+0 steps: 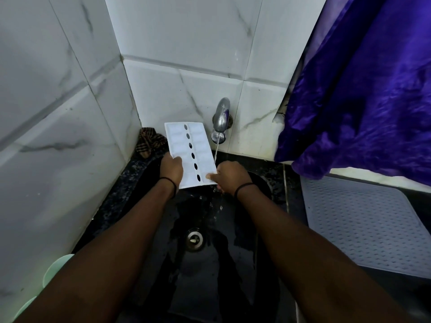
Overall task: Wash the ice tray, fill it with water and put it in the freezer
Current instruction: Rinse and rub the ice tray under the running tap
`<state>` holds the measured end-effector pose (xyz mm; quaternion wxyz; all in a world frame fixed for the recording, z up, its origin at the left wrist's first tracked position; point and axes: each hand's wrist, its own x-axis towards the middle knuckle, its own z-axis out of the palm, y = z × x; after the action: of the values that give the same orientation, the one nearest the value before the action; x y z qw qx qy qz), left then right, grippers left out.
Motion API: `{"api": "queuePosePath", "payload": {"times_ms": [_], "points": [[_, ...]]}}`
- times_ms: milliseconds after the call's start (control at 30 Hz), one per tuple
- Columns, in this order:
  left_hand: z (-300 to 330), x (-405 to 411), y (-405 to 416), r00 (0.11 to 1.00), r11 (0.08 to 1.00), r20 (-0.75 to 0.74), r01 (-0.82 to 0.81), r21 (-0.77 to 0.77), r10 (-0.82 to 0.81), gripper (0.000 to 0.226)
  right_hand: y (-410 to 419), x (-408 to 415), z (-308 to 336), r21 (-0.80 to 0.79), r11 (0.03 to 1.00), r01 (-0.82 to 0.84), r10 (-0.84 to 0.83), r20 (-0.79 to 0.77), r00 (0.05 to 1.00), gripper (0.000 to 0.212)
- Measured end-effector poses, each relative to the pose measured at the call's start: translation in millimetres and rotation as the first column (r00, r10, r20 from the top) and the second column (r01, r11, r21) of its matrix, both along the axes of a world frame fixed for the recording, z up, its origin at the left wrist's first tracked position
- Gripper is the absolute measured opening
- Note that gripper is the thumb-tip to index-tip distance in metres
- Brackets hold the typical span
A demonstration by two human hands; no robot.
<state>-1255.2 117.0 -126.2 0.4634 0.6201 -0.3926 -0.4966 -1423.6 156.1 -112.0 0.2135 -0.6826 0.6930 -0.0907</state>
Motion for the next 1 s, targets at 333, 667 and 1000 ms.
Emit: {"api": "queuePosePath", "payload": {"times_ms": [333,667,1000], "points": [[2,15,-4,0.989,0.99,-0.11,0.108,0.089,-0.098,0.031,3,2,7,-0.214,0.958,-0.191,0.109,-0.345,0.932,0.063],[5,12,-11,0.991,0.994,-0.119,0.074,0.083,-0.064,0.027,6,8,-5,-0.264,0.954,-0.144,0.073,-0.262,0.962,0.059],[-4,-5,-11,0.991,0.997,-0.132,-0.016,0.082,0.026,0.032,-6,-6,-4,-0.004,1.0,0.008,-0.007,0.149,0.989,0.02]]}}
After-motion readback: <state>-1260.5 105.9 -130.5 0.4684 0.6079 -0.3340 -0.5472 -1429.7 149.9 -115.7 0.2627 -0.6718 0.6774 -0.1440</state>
